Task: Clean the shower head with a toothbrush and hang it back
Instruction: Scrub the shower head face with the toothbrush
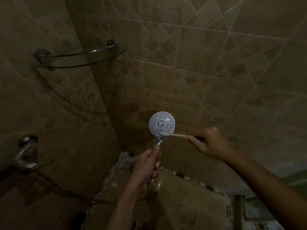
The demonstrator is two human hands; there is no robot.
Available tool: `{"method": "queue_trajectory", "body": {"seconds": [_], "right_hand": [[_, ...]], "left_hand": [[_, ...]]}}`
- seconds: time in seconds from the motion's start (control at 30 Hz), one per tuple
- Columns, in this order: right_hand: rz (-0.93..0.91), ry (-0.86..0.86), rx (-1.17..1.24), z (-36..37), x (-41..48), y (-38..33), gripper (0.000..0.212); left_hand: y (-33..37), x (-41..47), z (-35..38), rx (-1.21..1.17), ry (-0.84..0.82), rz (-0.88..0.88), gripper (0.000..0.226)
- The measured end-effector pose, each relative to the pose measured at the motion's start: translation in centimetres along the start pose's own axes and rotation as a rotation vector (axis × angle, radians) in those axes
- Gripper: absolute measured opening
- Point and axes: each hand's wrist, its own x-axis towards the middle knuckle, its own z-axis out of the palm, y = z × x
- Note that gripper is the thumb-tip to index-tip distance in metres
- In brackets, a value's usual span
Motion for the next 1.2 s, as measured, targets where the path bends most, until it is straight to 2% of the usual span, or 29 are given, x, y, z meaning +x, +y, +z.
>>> {"method": "queue_trajectory", "body": {"seconds": [0.1, 0.13, 0.23, 0.27, 0.3, 0.4, 0.43, 0.47, 0.57, 0.6, 0.63, 0.7, 0.73, 0.77, 0.87, 0.9, 0.93, 1.03, 1.07, 1.2], "right_hand": [[0.192, 0.271, -0.08, -0.2, 1.0, 0.9, 0.018], [0.182, 0.281, -0.069, -0.2, 1.1, 0.9, 0.019], [0.021, 0.023, 0.042, -0.3, 0.6, -0.1, 0.02], [-0.005, -0.029, 0.029, -0.1, 0.5, 0.0, 0.022], [0.01, -0.005, -0.008, 0.0, 0.7, 0.3, 0.026], [0.178, 0.283, -0.123, -0.1, 1.5, 0.9, 0.028], [0.176, 0.318, -0.108, -0.2, 1.6, 0.8, 0.025], [0.128, 0.274, -0.058, -0.4, 1.5, 0.5, 0.025], [-0.011, -0.06, 0.044, -0.3, 1.0, -0.5, 0.026], [-0.007, -0.067, 0.01, -0.2, 1.1, -0.2, 0.028], [0.041, 0.001, -0.026, -0.2, 1.3, 0.1, 0.029], [0.155, 0.231, -0.116, -0.4, 1.9, 0.5, 0.023], [0.17, 0.284, -0.122, -0.6, 2.0, 0.4, 0.021], [0.141, 0.258, -0.095, -0.7, 2.0, 0.2, 0.021], [-0.01, -0.058, 0.029, -0.7, 1.1, -1.0, 0.018], [-0.012, -0.089, 0.017, -0.6, 1.0, -0.9, 0.019], [0.037, -0.047, -0.003, -0.5, 1.2, -0.7, 0.018], [0.168, 0.248, -0.123, -0.5, 2.1, 0.1, 0.023], [0.148, 0.252, -0.114, -0.6, 2.1, -0.1, 0.024], [-0.02, -0.091, -0.006, -0.5, 1.3, -1.2, 0.02]], "left_hand": [[0.0, 0.3, 0.0, 0.0, 0.005, -0.004, 0.037], [0.0, 0.3, 0.0, -0.002, 0.002, -0.003, 0.037], [0.0, 0.2, 0.1, -0.001, -0.008, 0.01, 0.036], [0.0, 0.1, 0.1, 0.005, -0.01, 0.017, 0.036], [0.1, 0.1, 0.1, 0.011, -0.01, 0.022, 0.036], [0.2, 0.3, 0.0, 0.024, 0.005, 0.03, 0.036], [0.2, 0.3, 0.0, 0.025, 0.008, 0.033, 0.036], [0.2, 0.3, 0.0, 0.031, 0.009, 0.039, 0.036], [0.2, 0.2, 0.0, 0.057, 0.015, 0.053, 0.036], [0.3, 0.2, 0.1, 0.064, 0.013, 0.058, 0.035], [0.3, 0.2, 0.1, 0.072, 0.011, 0.061, 0.035], [0.3, 0.2, 0.1, 0.084, 0.013, 0.069, 0.034], [0.3, 0.1, 0.0, 0.089, 0.01, 0.076, 0.034], [0.3, 0.1, 0.0, 0.097, 0.002, 0.085, 0.034], [0.5, -0.1, 0.1, 0.123, 0.001, 0.107, 0.035], [0.5, -0.1, 0.1, 0.128, 0.004, 0.115, 0.034], [0.6, -0.1, 0.2, 0.13, 0.007, 0.121, 0.034], [0.7, 0.1, 0.2, 0.148, 0.018, 0.131, 0.035], [0.5, 0.2, 0.2, 0.159, 0.023, 0.135, 0.036], [0.1, 0.5, 0.2, 0.206, 0.039, 0.174, 0.037]]}}
